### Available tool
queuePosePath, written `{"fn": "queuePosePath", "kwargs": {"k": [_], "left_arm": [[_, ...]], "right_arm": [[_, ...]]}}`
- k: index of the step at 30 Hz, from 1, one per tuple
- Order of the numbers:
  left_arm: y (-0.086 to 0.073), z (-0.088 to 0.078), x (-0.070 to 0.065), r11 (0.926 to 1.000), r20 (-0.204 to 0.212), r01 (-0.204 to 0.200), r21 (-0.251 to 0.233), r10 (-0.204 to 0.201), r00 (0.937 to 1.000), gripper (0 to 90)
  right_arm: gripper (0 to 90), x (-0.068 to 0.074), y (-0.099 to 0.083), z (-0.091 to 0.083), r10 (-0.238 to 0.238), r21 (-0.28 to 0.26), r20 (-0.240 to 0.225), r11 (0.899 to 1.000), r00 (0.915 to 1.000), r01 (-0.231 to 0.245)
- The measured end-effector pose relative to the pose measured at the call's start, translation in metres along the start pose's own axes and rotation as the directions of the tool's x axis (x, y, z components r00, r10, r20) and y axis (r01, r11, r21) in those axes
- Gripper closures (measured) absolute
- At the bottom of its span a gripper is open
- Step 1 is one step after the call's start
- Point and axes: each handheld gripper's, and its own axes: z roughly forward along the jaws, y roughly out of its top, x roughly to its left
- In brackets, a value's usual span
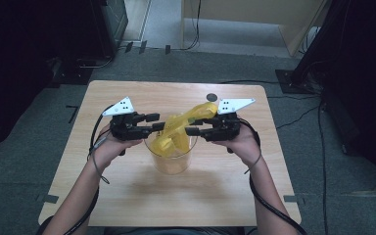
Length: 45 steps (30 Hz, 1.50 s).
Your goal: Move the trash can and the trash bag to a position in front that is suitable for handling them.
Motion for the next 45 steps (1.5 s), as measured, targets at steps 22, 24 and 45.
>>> {"fn": "queuePosePath", "kwargs": {"k": [22, 24, 45], "left_arm": [[0.004, 0.014, -0.025, 0.9884, 0.100, -0.150, 0.025, 0.147, 0.9841, 51.9], [0.004, 0.015, -0.026, 0.9861, 0.077, -0.162, 0.035, 0.159, 0.9842, 59.5], [0.006, -0.002, -0.014, 0.9925, 0.008, -0.120, 0.023, 0.119, 0.9928, 88.7]], "right_arm": [[67.7, 0.006, 0.009, 0.034, 0.105, -0.088, -0.002, 0.991, 0.9944, -0.105], [72.1, 0.008, 0.008, 0.039, 0.108, -0.072, -0.004, 0.992, 0.9941, -0.108], [90.0, 0.007, 0.012, 0.028, 0.147, -0.051, 0.084, 0.988, 0.9856, -0.143]]}}
